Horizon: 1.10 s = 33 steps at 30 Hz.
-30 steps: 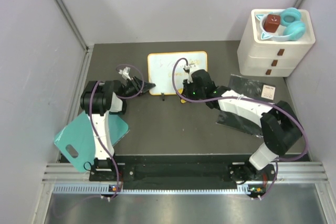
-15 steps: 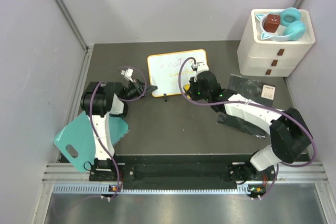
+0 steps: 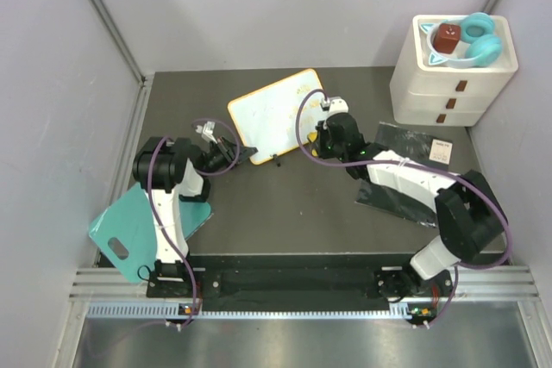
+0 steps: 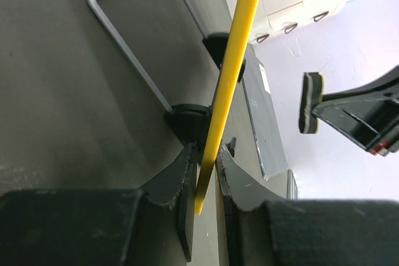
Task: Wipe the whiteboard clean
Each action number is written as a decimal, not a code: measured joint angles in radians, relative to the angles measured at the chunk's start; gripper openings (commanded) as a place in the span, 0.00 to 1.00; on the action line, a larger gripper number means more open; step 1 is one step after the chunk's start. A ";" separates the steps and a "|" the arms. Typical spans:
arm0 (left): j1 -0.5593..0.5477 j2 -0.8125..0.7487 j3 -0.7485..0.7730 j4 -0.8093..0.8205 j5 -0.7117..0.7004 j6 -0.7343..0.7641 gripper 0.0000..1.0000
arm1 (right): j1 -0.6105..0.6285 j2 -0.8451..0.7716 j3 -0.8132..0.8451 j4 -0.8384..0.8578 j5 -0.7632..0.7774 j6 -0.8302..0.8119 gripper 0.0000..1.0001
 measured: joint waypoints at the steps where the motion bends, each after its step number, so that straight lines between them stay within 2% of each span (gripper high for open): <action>1: 0.000 -0.002 -0.003 -0.001 0.003 0.006 0.04 | -0.001 0.011 0.000 0.003 0.000 -0.001 0.00; 10: -0.006 -0.069 -0.005 -0.082 0.037 0.135 0.06 | -0.013 0.110 0.050 0.049 -0.038 -0.016 0.00; 18: -0.014 -0.092 0.037 -0.152 0.092 0.208 0.09 | -0.020 0.122 0.066 0.074 -0.085 -0.025 0.00; 28: -0.039 -0.098 0.050 -0.189 0.094 0.269 0.05 | -0.043 0.122 0.079 0.079 -0.126 -0.042 0.00; 33: -0.067 -0.124 0.031 -0.217 0.071 0.302 0.00 | -0.048 0.122 0.079 0.077 -0.133 -0.043 0.00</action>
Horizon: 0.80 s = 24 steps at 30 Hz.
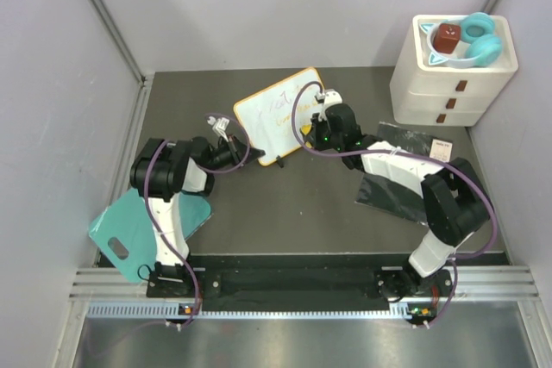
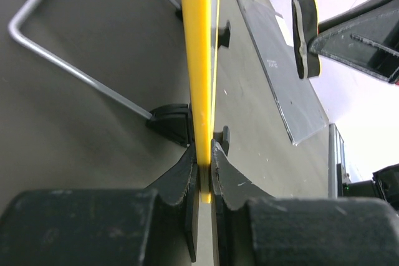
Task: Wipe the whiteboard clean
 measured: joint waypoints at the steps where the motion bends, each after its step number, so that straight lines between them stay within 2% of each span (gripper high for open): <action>1: -0.006 -0.005 -0.011 0.000 -0.006 0.004 0.00 | 0.000 0.000 0.000 0.000 -0.001 0.000 0.00; 15: -0.022 -0.047 -0.077 -0.002 -0.013 0.027 0.00 | -0.007 0.011 0.052 -0.032 -0.017 -0.008 0.00; 24: -0.047 -0.101 -0.091 -0.105 0.013 0.114 0.00 | -0.010 0.235 0.270 -0.027 -0.048 -0.010 0.00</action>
